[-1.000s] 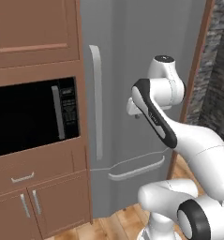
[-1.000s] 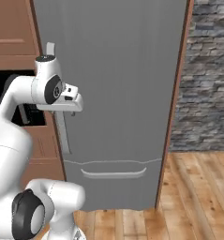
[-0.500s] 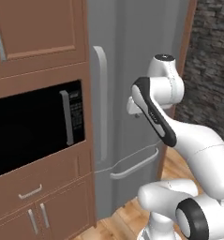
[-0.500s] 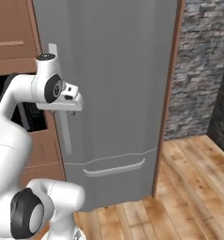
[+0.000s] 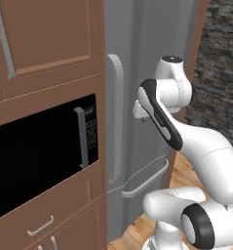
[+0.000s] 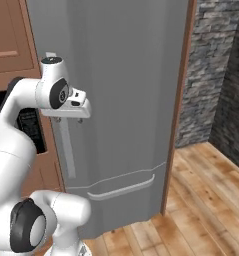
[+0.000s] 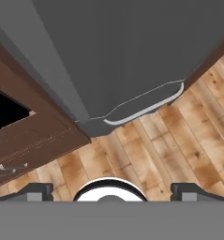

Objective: Gather the sweet potato and bell pepper from the fridge and place them on a tray on the dining counter. Then gather the steak and fish from the fridge and place them on the other tray.

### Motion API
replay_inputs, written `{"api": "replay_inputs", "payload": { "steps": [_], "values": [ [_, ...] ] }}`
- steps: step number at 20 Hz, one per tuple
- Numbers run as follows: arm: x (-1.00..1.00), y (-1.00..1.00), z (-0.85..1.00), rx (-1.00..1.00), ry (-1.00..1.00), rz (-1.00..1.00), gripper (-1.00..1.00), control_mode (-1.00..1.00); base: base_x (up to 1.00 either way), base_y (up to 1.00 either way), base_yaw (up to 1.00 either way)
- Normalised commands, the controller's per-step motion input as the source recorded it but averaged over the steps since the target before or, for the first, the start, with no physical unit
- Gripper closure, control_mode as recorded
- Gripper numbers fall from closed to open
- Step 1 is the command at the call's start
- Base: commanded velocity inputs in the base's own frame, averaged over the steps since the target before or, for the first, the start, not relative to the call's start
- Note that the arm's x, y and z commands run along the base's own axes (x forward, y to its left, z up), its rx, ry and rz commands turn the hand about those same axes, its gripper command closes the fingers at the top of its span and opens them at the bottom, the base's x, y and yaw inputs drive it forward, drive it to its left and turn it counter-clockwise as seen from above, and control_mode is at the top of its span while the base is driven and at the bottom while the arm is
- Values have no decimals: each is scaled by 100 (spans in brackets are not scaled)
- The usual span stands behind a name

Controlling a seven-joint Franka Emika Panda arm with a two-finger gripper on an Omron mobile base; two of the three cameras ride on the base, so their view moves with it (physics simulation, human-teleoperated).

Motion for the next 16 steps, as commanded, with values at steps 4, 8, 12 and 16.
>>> {"api": "replay_inputs", "payload": {
  "steps": [4, 8, 12, 16],
  "values": [
    [0, 0, 0, 0, 0, 0, -100, 100, -1, 60, -4],
    [0, 0, 0, 0, 0, 0, -100, 100, 5, 69, -3],
    [0, 0, 0, 0, 0, 0, -100, 100, 11, 26, -1],
    [0, 0, 0, 0, 0, 0, -100, 100, 25, 20, -1]
  ]
}}
